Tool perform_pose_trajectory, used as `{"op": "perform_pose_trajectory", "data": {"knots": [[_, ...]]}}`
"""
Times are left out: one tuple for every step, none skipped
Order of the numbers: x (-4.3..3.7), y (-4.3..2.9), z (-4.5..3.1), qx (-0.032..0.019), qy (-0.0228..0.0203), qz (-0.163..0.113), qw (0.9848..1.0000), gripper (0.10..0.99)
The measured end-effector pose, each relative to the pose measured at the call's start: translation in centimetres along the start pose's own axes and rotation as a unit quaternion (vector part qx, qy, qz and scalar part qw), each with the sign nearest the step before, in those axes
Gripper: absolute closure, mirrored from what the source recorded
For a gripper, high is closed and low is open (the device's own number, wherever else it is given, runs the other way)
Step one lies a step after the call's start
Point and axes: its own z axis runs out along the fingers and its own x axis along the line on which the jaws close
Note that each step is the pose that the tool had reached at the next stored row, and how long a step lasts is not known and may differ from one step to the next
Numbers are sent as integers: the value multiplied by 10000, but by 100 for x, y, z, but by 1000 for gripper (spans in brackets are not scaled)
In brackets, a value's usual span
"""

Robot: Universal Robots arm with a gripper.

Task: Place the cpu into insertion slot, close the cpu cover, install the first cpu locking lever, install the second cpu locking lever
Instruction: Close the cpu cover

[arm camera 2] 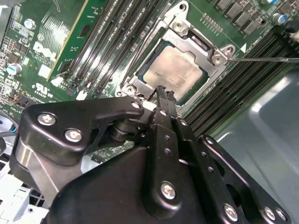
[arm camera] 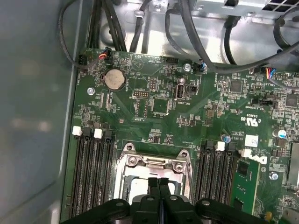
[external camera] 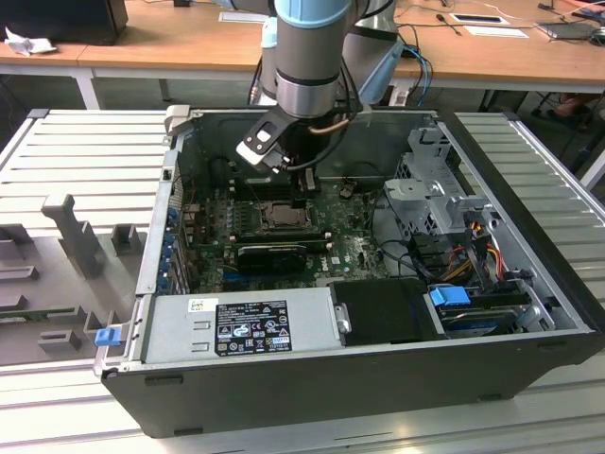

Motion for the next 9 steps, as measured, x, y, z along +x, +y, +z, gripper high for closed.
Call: {"op": "perform_pose_trajectory", "data": {"knots": [[2, -16, 0, 0, 0, 0, 10000, 980], [3, -29, 0, 0, 0, 0, 10000, 980], [6, -56, -1, 0, 0, -1, 10000, 980], [9, -78, 0, 0, 0, -2, 10000, 980], [11, -91, 0, 0, 0, -4, 10000, 980], [12, -100, -1, 0, 0, -5, 10000, 980], [12, -105, -1, 0, 1, -5, 10000, 980], [13, -115, -1, 0, 2, -6, 10000, 980], [15, -127, -1, 0, 1, -6, 10000, 980]]}}
